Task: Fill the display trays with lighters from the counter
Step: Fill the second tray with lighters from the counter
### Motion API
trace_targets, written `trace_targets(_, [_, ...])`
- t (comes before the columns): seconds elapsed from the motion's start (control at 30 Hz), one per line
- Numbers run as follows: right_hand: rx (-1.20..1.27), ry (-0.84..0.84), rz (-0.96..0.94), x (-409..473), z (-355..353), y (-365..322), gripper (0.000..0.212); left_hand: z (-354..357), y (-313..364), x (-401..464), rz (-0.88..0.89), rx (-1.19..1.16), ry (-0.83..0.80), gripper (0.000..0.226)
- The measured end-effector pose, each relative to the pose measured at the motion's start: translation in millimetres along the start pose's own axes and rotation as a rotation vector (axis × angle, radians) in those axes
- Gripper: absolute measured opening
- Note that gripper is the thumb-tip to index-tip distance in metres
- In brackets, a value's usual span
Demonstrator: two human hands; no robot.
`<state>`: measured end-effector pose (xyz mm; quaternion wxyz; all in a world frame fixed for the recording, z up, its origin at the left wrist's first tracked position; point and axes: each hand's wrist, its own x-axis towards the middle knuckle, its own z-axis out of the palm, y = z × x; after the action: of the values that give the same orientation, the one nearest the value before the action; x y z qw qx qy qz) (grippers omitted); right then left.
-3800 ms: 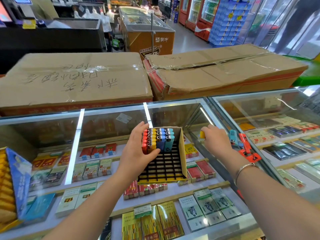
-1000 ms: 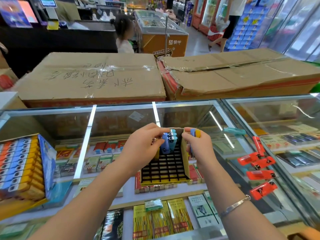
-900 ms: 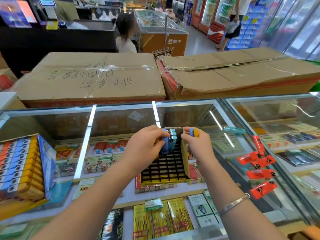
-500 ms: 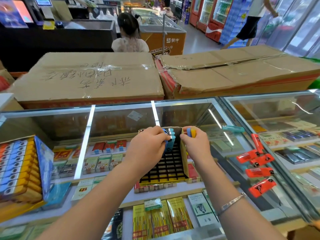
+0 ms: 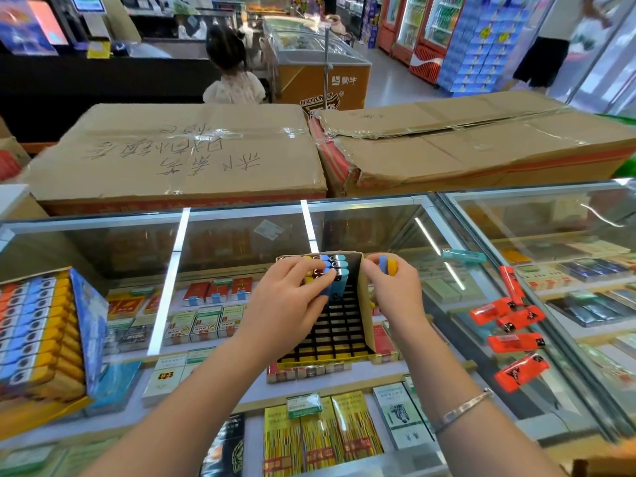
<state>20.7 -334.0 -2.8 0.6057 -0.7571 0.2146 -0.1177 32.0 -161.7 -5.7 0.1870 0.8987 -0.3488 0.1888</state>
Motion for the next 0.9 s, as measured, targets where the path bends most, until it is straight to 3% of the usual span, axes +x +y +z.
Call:
trace_targets(0.13, [0.241,0.098,0.043,-5.8,-7.5,-2.6,0.017,-3.0,-0.7,-4.0,-0.038,-0.084,-0.018,0.044])
trace_targets(0.4, [0.674,-0.128,0.184,-15.7,-3.2,-20.1,0.018,-11.3,25.8,5.4,-0.106,-0.367,0.055,0.031])
trace_targets(0.63, [0.743,-0.191,0.326,-22.2,4.5,-24.5,0.018,-10.2,24.8,3.7,0.051,-0.289,0.171,0.024])
trace_targets(0.9, [0.584,-0.333,0.343,-24.1,6.9,-25.7,0.029,-19.6,18.9,7.8,-0.145,-0.473,0.253,0.023])
